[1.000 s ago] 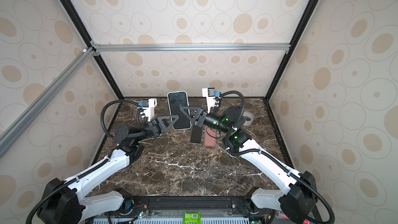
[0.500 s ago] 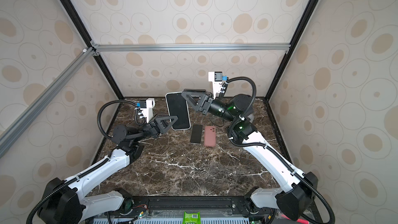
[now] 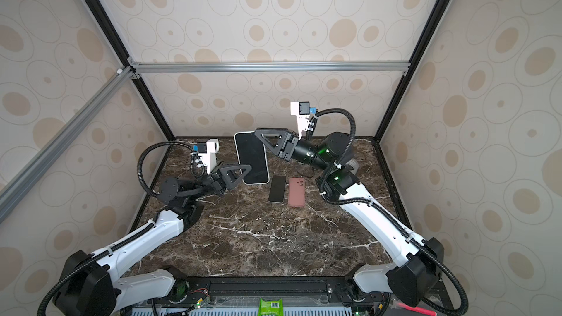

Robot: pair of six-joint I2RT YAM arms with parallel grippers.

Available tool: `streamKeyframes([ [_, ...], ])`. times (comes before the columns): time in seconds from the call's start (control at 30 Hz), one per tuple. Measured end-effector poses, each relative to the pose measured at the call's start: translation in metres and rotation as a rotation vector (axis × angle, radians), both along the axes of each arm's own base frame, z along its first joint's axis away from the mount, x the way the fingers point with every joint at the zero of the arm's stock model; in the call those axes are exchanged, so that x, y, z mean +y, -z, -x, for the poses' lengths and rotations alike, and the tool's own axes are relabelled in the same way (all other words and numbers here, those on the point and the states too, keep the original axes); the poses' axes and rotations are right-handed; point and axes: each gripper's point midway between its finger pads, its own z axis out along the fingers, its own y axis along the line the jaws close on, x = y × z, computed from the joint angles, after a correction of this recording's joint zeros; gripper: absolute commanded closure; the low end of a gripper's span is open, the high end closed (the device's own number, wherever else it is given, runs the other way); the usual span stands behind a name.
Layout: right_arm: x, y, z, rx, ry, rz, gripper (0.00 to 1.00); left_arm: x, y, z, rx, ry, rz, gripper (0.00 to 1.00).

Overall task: Take the phone out of the phone case
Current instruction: Pass the phone, then remove the phone case from the phone.

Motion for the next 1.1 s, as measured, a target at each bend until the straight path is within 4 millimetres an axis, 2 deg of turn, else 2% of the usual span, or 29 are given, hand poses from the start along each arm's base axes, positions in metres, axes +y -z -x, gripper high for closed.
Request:
streamKeyframes([
  [0.23, -0.001, -0.005, -0.009, 0.008, -0.003, -0.049, 0.96, -0.002, -0.003, -0.01, -0.003, -0.01, 0.012, 1.0],
  [0.63, 0.002, 0.002, -0.039, 0.108, 0.028, -0.1, 0.92, -0.007, 0.015, -0.05, -0.04, 0.01, 0.047, 1.0],
  [1.1, 0.002, -0.005, -0.053, 0.127, 0.079, -0.169, 0.85, -0.012, 0.014, -0.071, -0.1, 0.018, 0.061, 1.0],
])
